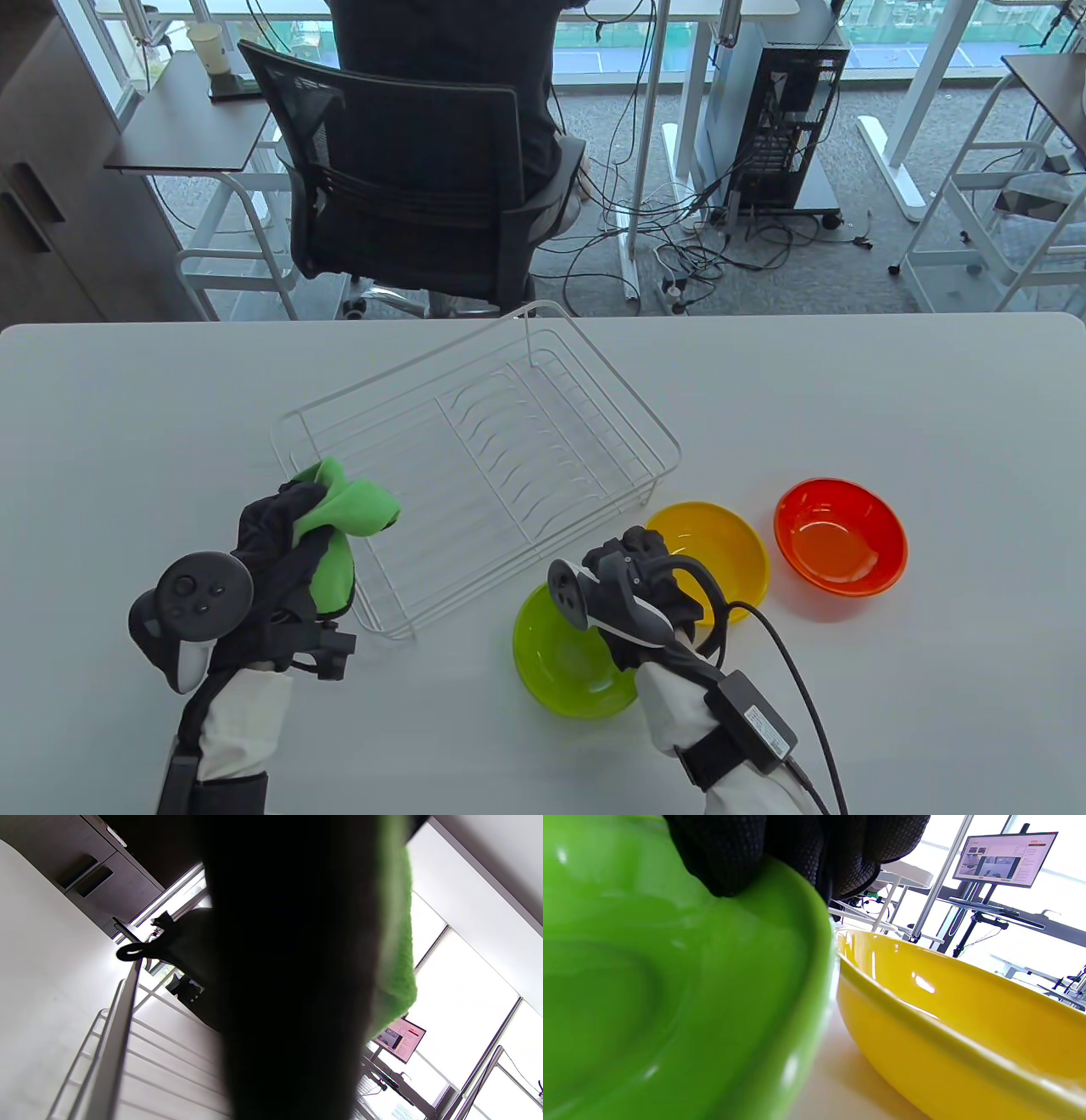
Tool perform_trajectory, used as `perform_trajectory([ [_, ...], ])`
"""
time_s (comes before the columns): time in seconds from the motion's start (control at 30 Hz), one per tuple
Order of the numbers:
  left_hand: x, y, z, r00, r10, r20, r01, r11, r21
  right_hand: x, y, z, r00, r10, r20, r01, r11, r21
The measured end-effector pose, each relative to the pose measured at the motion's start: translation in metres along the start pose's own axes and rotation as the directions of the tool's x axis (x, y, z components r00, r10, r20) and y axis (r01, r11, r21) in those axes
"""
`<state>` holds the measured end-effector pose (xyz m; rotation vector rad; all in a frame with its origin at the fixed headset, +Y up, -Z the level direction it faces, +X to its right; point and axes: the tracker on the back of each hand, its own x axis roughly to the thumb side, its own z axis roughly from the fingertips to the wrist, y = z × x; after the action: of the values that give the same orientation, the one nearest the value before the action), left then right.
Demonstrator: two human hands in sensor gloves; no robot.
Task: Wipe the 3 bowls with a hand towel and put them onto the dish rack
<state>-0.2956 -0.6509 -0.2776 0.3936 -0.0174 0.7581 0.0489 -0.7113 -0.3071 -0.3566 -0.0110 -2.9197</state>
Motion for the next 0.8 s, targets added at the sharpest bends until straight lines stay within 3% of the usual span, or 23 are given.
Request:
perform_trajectory([
  [0.2,0.008,0.003,-0.003,0.999,-0.039,0.014,0.039,0.999,0.005,-0.018,-0.018,0.006,0.992,-0.127,0.016,0.126,0.991,0.033],
  [0.37,0.026,0.005,-0.01,0.999,-0.012,0.05,0.011,0.999,0.031,-0.037,-0.038,0.013,0.977,-0.211,-0.01,0.211,0.977,-0.022],
  [0.6,0.067,0.005,-0.02,0.98,0.139,0.143,-0.149,0.987,0.065,-0.059,-0.078,0.026,0.9,-0.435,-0.011,0.425,0.883,-0.198],
  [0.8,0.096,0.01,-0.025,0.968,0.193,0.163,-0.208,0.975,0.082,-0.056,-0.102,0.026,0.872,-0.488,-0.047,0.448,0.832,-0.326],
])
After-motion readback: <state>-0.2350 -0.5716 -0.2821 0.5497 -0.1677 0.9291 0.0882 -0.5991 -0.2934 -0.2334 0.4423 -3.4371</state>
